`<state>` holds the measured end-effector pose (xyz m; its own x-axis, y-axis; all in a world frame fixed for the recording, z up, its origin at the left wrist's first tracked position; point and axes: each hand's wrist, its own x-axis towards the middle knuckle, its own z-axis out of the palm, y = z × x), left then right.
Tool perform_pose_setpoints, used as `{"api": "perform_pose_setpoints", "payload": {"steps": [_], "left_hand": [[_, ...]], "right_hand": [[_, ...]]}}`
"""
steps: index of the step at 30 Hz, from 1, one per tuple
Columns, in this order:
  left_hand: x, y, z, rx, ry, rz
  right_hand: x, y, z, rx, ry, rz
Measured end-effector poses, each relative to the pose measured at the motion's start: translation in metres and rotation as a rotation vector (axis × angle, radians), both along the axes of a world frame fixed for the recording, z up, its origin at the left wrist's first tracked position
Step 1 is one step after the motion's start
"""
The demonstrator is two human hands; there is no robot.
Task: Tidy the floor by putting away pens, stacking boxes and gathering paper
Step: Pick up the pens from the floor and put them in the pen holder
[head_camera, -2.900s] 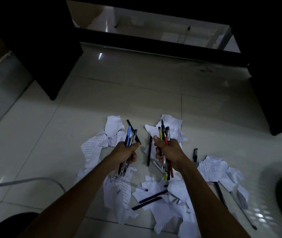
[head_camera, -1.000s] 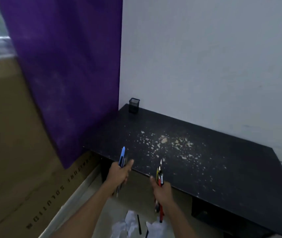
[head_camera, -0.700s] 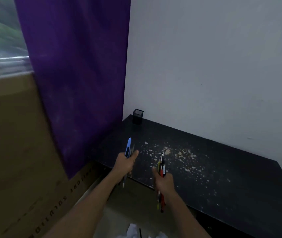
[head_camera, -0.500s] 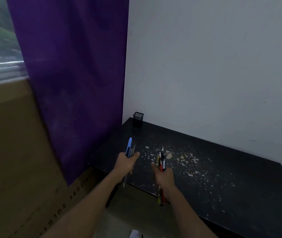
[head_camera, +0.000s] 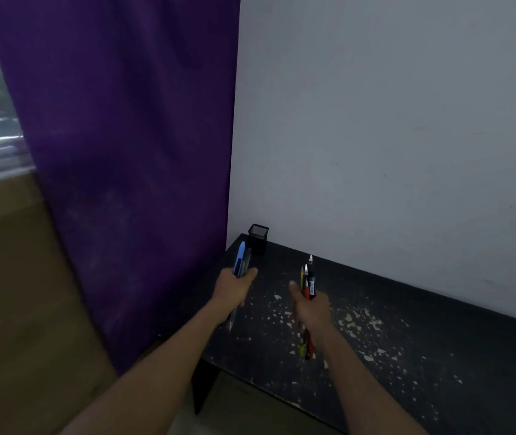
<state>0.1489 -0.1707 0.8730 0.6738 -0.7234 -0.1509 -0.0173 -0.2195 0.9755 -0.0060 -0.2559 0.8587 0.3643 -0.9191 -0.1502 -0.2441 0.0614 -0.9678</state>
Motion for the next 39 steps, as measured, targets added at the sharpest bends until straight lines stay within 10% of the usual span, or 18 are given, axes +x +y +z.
{"api": "perform_pose_setpoints", "payload": {"steps": [39], "left_hand": [[0.276,-0.321,-0.055,-0.259,0.178,0.185]], "right_hand": [[0.311,-0.321,-0.037,-0.135,-0.253,-0.231]]}}
